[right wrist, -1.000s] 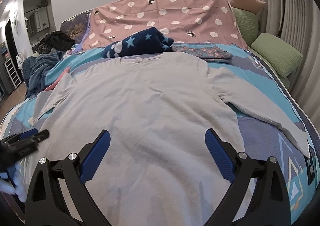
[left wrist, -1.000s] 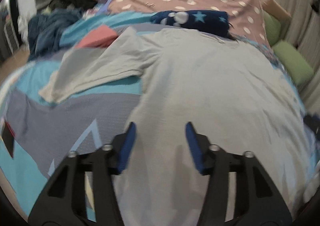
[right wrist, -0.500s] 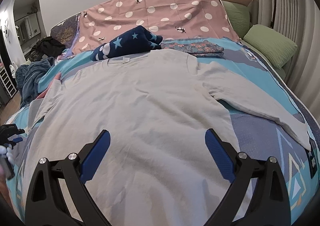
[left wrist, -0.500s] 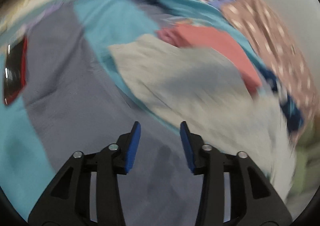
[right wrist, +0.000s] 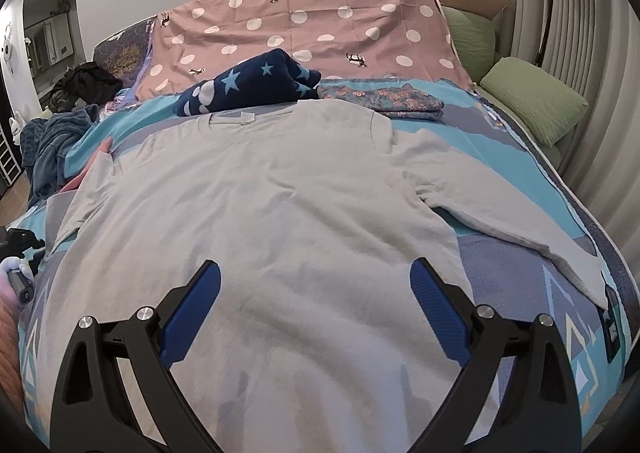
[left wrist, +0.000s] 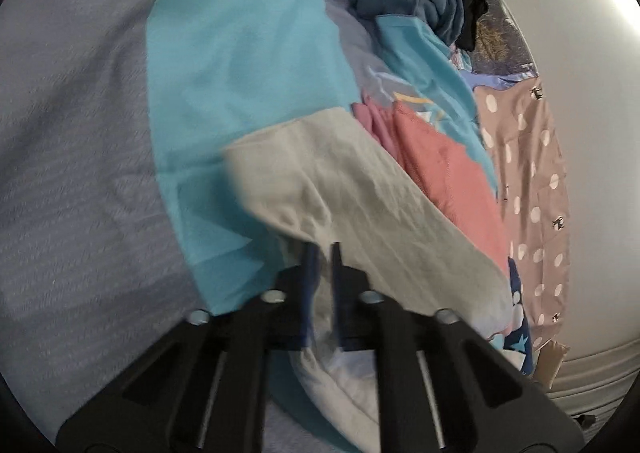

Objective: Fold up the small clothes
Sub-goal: 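Grasp the grey shirt's sleeve with the left gripper and lift it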

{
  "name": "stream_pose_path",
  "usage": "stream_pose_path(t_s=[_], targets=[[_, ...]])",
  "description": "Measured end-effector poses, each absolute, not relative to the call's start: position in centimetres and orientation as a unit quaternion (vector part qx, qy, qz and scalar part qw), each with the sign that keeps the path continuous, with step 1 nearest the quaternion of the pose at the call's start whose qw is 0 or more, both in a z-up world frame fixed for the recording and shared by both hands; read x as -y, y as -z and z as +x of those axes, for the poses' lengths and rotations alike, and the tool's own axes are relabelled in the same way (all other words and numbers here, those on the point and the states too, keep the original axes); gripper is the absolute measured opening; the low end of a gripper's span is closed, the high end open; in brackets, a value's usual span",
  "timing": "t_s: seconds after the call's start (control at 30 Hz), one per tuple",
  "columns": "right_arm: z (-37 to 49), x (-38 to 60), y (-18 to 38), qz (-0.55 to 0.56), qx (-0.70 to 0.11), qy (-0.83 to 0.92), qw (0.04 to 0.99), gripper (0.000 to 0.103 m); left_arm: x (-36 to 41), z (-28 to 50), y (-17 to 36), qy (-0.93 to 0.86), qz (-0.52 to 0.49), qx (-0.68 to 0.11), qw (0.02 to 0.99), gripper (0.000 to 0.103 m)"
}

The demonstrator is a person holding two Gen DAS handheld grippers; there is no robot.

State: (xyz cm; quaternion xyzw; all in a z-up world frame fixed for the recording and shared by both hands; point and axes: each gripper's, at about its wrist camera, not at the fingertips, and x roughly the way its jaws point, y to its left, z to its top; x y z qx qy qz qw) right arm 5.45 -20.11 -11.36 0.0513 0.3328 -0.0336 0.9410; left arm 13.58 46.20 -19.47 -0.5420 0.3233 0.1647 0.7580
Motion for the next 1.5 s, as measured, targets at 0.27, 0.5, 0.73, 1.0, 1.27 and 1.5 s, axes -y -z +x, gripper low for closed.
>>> stream_pose_path(t_s=[0.27, 0.5, 0.73, 1.0, 1.27, 1.5], targets=[[5.8, 20.4, 11.5, 0.053, -0.333, 0.029, 0.941, 0.096, -41.6, 14.5, 9.2, -0.122, -0.418, -0.273, 0.858, 0.000], [5.9, 21.0, 11.9, 0.072, -0.335, 0.022, 0.939, 0.096, -32.6, 16.6, -0.2, -0.025, -0.289, -0.241, 0.926, 0.000], [5.6, 21.6, 11.8, 0.074, -0.332, 0.019, 0.940, 0.096, -34.1, 15.7, 3.9, -0.124, -0.316, -0.284, 0.897, 0.058], [7.2, 22.1, 12.2, 0.075, -0.352, 0.015, 0.933, 0.096, -44.0, 10.8, 14.6, -0.225, -0.422, -0.345, 0.807, 0.060], [9.1, 19.5, 10.6, 0.036, -0.336, 0.006, 0.941, 0.096, -46.7, 11.8, 17.4, -0.192, -0.507, -0.316, 0.779, 0.060], [9.6, 17.8, 11.1, 0.009, -0.345, -0.003, 0.939, 0.096, -45.3, 15.6, 16.3, -0.166, -0.502, -0.314, 0.789, 0.060]])
